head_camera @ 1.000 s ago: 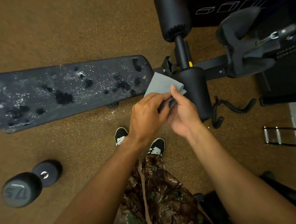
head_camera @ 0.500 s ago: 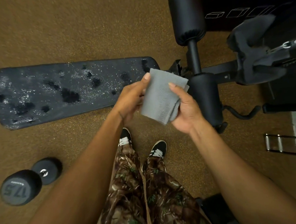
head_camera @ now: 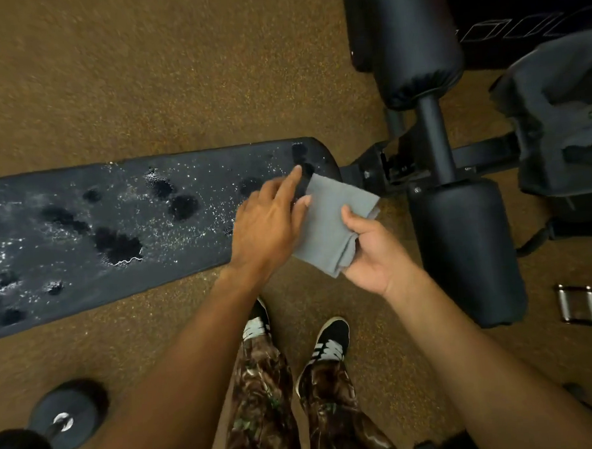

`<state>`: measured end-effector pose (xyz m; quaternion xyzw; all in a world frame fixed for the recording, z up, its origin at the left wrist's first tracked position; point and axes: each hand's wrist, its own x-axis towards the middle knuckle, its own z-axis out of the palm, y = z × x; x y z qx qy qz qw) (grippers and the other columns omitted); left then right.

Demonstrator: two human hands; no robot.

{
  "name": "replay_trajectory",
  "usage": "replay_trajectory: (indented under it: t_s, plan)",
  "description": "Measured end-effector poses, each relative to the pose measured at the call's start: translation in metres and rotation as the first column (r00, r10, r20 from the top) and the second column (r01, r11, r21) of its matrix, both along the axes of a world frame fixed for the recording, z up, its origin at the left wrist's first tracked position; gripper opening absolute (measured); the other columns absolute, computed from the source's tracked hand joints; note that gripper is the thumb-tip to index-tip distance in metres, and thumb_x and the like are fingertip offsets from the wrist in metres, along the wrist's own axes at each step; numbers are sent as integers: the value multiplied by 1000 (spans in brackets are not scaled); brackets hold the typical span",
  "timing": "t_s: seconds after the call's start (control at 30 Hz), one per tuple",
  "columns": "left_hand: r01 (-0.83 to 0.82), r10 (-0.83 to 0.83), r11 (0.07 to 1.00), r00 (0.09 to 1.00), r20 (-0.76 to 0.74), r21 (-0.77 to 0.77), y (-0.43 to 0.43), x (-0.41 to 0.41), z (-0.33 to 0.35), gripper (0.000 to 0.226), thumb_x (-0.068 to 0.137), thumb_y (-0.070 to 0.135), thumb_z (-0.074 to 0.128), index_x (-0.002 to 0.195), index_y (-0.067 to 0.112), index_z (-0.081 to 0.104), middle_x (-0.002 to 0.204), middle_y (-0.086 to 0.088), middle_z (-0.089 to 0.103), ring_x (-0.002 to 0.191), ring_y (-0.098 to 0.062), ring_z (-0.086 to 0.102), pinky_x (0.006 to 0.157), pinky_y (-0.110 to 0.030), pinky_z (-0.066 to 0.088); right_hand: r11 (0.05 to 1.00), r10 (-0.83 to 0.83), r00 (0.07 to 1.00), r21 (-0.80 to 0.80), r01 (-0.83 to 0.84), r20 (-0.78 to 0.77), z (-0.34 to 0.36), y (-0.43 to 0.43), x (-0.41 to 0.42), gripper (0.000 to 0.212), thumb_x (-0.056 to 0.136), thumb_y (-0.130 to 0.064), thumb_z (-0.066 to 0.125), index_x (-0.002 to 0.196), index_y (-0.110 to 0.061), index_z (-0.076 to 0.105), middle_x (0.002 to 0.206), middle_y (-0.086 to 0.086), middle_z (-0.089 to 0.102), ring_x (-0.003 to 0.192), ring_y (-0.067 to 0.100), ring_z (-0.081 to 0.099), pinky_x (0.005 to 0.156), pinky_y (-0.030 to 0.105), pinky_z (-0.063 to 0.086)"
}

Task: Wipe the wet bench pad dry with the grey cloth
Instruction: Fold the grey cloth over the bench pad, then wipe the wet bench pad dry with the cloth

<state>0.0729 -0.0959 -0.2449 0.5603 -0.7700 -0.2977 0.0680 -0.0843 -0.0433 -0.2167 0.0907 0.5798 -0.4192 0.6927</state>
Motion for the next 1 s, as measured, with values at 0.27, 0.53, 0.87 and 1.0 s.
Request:
replay_trajectory:
  t_s: [0.27, 0.53, 0.87, 1.0]
  plan:
    - [302, -284, 953, 911, 300, -11, -66, 11, -76, 66, 105, 56, 19, 163, 26, 10, 172, -9, 4, 158, -35, 2, 124, -63, 5, 809, 183, 276, -15, -587, -944, -65, -106, -13, 36, 102, -28, 49, 138, -30, 53, 141, 2, 56, 133, 25, 50, 108, 37, 40]
    - [303, -232, 940, 906, 355, -159, -93, 11, -136, 64, 106, 57, 14, 163, 30, 6, 172, -7, 8, 157, -36, 9, 119, -73, 3, 277, 349, -539, 633, -722, -767, -141, -105, 0, 68, 99, -52, 25, 157, -34, -5, 167, -2, -11, 153, 27, -12, 120, 61, 4]
    - [254, -191, 950, 931, 310, -179, -96, 11, -136, 70, 104, 56, 20, 164, 21, 12, 171, -1, 16, 157, -32, 14, 119, -72, 5, 276, 236, -454, 508, -816, -859, -134, -110, -2, 64, 100, -19, 46, 158, -19, 20, 167, -1, 12, 154, 26, 0, 124, 51, 4]
    - [259, -192, 950, 925, 329, -174, -97, 11, -131, 69, 104, 57, 18, 164, 22, 12, 171, -1, 16, 157, -31, 15, 119, -71, 7, 327, 345, -397, 505, -799, -851, -129, -83, -18, 71, 97, -9, 46, 158, -18, 13, 167, 2, 4, 153, 30, -6, 124, 53, 7]
